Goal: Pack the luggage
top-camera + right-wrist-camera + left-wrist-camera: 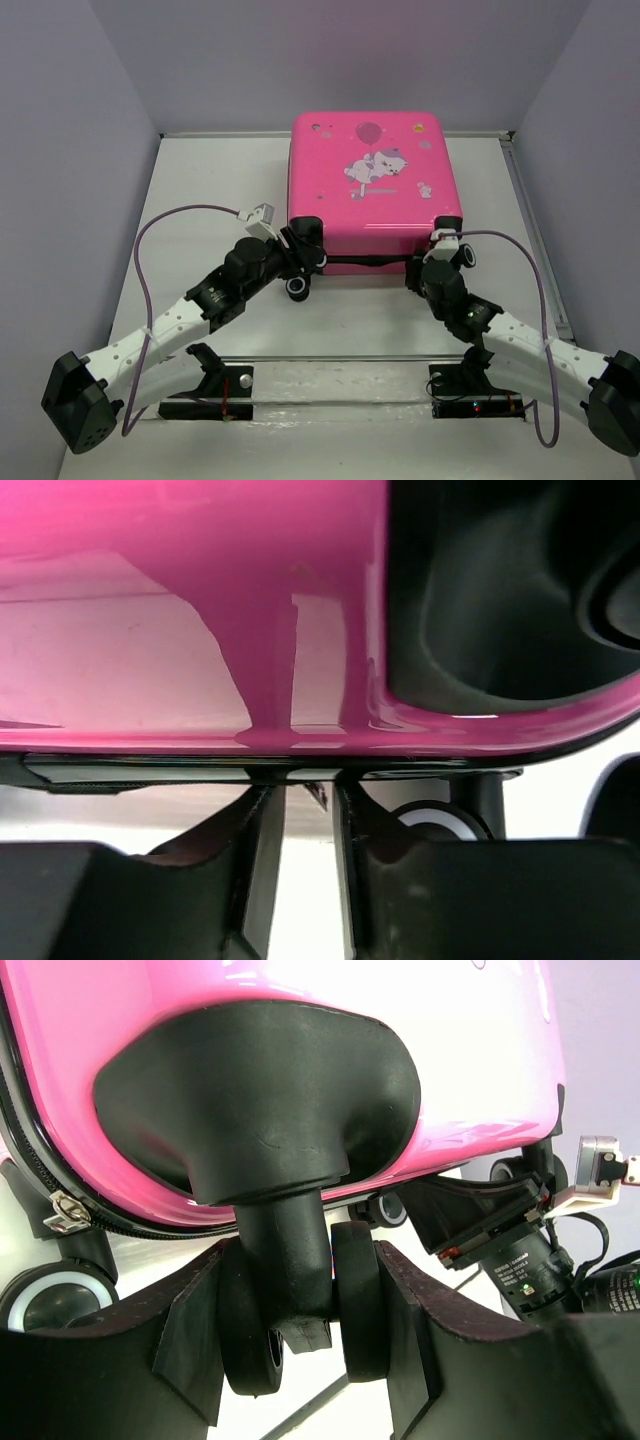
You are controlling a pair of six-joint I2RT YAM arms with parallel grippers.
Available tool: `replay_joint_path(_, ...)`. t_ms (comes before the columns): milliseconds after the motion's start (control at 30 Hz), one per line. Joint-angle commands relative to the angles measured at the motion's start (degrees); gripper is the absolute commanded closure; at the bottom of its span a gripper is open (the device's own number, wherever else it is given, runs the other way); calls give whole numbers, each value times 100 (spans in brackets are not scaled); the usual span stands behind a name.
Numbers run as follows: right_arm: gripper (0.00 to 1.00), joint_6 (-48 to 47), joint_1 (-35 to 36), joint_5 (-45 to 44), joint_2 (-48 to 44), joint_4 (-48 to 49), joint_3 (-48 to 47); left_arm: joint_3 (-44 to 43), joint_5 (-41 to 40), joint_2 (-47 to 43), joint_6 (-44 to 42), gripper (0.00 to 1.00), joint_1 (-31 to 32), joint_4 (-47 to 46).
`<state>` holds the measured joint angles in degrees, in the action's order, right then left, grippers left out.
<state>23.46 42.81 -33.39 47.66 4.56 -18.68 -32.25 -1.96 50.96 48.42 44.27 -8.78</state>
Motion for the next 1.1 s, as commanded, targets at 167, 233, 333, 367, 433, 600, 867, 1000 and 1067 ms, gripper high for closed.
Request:
replay_joint_path(167,85,-228,-80,-740,112,1539,-31,-36,397,-253,-281,94,29,-1021)
replay_joint_path(233,88,-246,-80,-661,129,1644,4,-18,424,-244,-263,94,29,-1047)
replay_joint_path(333,93,-211,-80,-433,182,1724,-4,-1,547,-157,-176,94,29,-1187)
replay_joint_path(367,93,-184,-80,-336,200,1767,-4,-9,608,-122,-132,94,29,-1266)
replay_joint_path(433,93,104,-80,76,252,1759,-31,-96,845,1,-18,94,38,-1521)
replay_joint_path(600,93,607,797,500,840,2014,-171,-527,1241,625,150,94,125,-2083)
replay_joint_path(867,93,984,2530,903,2062,2769,-944,-1231,1426,1039,352,94,178,-2436)
replay_joint_path(1000,93,1002,2873,1727,2870,3611,-1365,-1450,1566,1109,536,94,170,-2585)
replay_joint_path(1067,93,1046,2926,2097,3422,4295,-1542,-1529,1628,1083,667,94,170,-2681)
